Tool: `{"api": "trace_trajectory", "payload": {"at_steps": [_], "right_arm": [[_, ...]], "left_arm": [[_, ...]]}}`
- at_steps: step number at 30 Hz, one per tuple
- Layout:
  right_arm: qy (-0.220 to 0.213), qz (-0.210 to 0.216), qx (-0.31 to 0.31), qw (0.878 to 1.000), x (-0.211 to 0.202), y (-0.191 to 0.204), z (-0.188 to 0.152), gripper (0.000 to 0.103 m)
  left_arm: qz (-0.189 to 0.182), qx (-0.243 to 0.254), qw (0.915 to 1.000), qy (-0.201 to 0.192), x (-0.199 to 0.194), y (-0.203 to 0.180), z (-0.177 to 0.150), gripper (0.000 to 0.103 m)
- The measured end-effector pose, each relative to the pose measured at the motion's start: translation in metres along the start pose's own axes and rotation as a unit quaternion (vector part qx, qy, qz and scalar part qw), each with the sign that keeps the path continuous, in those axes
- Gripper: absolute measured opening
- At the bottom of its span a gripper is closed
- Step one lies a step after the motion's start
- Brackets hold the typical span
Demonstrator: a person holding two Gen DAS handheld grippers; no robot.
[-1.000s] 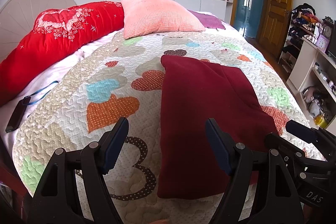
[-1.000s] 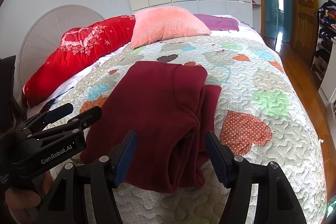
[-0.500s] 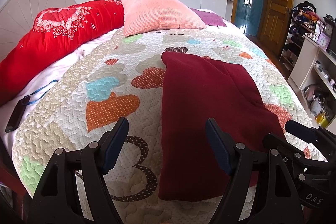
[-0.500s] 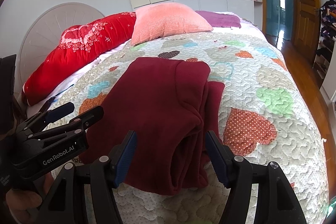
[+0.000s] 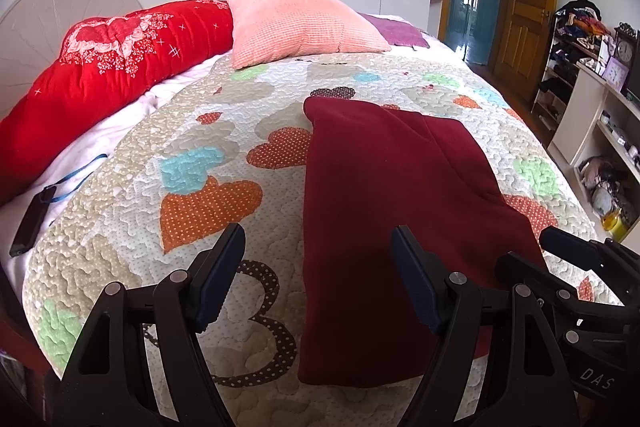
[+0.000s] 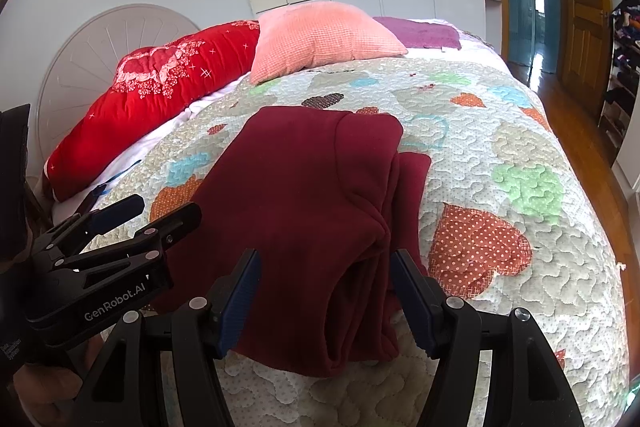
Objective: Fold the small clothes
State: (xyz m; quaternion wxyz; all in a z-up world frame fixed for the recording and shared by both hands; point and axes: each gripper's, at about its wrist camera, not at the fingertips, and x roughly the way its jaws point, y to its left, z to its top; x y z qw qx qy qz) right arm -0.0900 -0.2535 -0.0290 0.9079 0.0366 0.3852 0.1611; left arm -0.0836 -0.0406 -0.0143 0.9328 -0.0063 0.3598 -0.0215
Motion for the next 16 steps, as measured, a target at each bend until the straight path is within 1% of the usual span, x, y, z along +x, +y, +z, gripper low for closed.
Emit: {"api": "trace_trajectory", "payload": {"at_steps": [10, 13, 16], "right_arm": [[0.003, 0.003, 0.002, 1.000, 0.0020, -0.0018, -0.0009, 0.065], [0.002, 0.003, 0.002, 1.000, 0.0015, -0.0031, -0.0007, 0.065], [0.001, 0.003, 0.001, 1.000, -0.0002, -0.0057, 0.0004, 0.065]], "left_arm": [[0.000, 0.004, 1.0000, -0.005, 0.0005, -0.0002, -0.0008, 0.076], [-0.008, 0.004, 0.9999, -0.011, 0.0004, 0.0006, -0.0013, 0.076], [-0.009, 0.007, 0.9999, -0.008, 0.0025, 0.0023, 0.0002, 0.076]]}}
